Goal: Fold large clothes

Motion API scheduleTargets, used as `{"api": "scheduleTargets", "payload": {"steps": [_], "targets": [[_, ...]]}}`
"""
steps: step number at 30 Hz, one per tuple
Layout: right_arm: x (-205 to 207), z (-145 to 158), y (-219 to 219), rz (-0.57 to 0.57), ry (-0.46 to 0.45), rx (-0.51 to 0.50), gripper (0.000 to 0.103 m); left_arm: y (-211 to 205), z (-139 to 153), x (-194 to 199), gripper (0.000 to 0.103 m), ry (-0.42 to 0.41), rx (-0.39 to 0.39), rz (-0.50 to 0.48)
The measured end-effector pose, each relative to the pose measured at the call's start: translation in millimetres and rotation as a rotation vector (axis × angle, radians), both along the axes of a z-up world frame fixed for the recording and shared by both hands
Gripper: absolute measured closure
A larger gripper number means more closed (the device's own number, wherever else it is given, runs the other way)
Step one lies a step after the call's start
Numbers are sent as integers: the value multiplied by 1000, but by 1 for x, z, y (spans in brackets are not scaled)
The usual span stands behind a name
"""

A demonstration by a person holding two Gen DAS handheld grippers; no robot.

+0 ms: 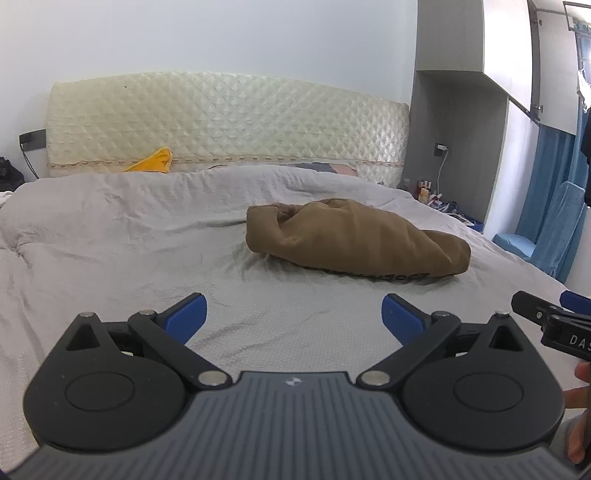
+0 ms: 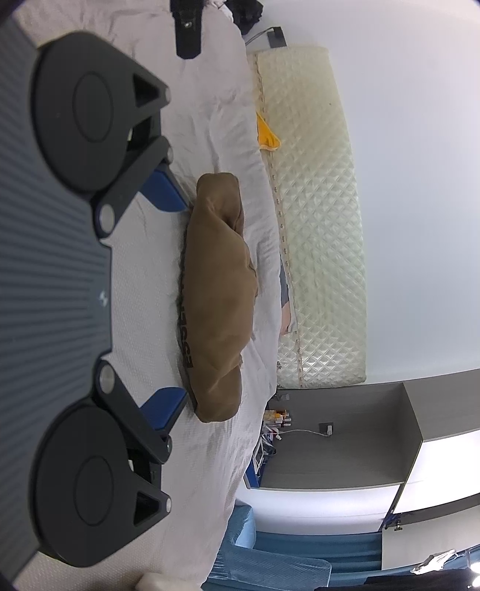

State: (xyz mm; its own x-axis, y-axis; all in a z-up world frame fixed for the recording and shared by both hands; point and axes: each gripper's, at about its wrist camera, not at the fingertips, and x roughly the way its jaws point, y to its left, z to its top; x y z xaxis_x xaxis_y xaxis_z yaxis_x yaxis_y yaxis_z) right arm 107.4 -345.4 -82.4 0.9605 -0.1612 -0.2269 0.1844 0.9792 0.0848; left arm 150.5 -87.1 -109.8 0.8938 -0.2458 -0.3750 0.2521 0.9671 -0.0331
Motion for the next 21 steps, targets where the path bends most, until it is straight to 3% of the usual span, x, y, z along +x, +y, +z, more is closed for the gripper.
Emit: {"api": "scheduleTargets", "payload": {"steps": [21], "targets": [[1, -2, 2, -7, -7, 1, 0, -3, 1, 1, 1, -7, -12, 18]]}}
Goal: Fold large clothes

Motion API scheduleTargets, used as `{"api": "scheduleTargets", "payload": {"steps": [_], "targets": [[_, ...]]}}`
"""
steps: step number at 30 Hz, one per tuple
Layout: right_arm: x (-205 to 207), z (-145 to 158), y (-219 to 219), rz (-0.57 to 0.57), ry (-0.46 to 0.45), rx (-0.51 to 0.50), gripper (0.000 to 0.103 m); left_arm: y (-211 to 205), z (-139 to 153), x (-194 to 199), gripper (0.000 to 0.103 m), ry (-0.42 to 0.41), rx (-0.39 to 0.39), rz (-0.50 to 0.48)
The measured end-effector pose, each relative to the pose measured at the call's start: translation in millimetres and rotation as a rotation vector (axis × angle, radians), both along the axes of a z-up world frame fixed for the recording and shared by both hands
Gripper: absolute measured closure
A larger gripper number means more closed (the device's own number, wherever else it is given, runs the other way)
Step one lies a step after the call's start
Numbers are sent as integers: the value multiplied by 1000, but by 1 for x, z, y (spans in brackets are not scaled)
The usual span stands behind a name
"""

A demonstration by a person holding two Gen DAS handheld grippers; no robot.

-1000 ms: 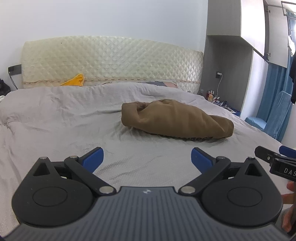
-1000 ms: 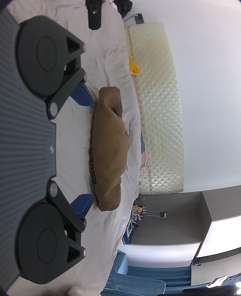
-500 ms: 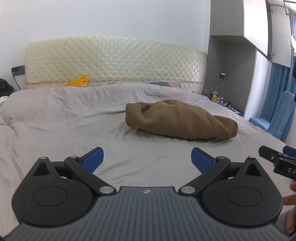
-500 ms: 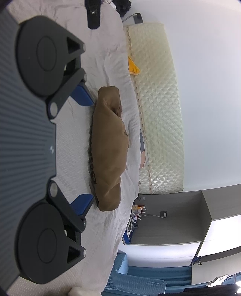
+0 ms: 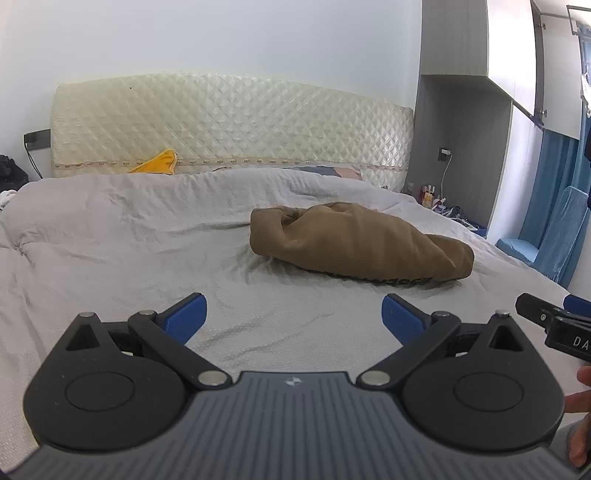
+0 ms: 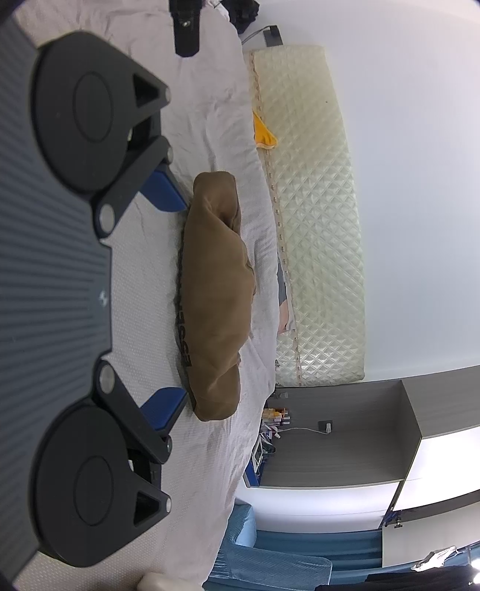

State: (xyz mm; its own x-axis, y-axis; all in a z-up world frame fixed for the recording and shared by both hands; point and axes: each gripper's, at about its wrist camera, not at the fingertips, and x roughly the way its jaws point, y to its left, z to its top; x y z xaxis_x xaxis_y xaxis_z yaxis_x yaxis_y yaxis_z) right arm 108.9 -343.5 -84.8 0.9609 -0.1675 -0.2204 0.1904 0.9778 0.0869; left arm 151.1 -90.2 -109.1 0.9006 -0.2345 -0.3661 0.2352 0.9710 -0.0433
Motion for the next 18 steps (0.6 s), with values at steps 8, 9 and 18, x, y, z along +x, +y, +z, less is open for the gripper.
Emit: {"api": "scheduleTargets", "payload": {"steps": [8, 9, 18], "targets": [[0, 0, 1, -1, 0, 1, 0, 1, 0, -3, 1, 0, -6, -10], [0, 0, 1, -1, 0, 1, 0, 0, 0, -4, 1, -1, -4, -10], [0, 0, 2, -1, -1, 0, 0, 0, 0, -4, 1, -9, -8, -4]]}}
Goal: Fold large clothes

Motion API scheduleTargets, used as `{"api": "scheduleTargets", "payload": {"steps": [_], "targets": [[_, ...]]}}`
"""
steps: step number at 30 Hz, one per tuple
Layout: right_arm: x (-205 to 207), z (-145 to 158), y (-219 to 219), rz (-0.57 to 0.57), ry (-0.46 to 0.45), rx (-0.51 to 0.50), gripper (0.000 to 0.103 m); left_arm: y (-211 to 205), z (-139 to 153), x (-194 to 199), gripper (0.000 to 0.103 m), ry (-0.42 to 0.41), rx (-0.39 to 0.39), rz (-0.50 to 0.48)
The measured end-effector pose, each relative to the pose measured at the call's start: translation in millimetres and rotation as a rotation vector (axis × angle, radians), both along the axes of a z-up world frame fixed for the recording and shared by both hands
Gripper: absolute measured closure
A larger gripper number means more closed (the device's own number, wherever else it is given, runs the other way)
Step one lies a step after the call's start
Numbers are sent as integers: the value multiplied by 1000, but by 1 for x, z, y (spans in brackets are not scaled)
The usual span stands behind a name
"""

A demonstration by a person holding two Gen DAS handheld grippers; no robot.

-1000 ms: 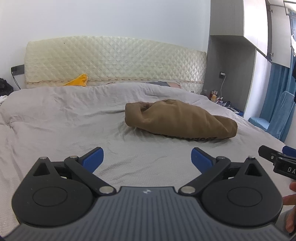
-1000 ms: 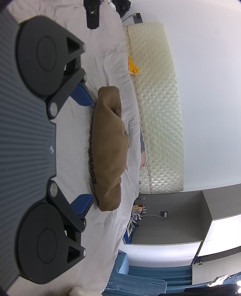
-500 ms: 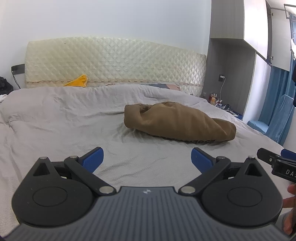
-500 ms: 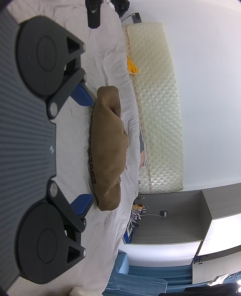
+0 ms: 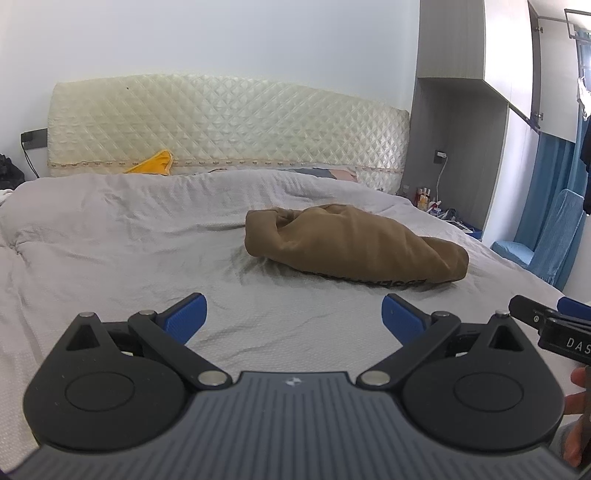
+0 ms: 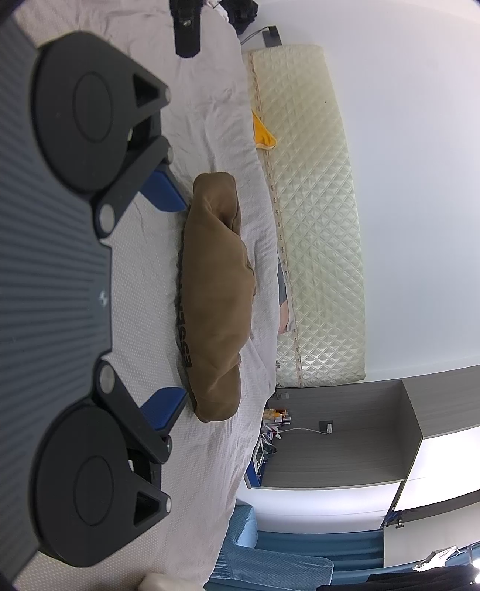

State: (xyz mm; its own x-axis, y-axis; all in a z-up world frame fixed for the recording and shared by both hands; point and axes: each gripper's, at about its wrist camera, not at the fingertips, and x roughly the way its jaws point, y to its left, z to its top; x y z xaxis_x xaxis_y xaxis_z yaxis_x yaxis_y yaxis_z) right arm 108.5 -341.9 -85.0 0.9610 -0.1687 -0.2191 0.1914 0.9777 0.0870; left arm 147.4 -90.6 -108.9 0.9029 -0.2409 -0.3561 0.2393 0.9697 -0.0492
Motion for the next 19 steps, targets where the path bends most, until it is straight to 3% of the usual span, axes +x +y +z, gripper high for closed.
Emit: {"api": "scheduleTargets", "payload": {"steps": [19], "targets": [[0, 0, 0, -1, 0, 3, 0, -3, 2, -2, 1, -5, -16, 1]]}}
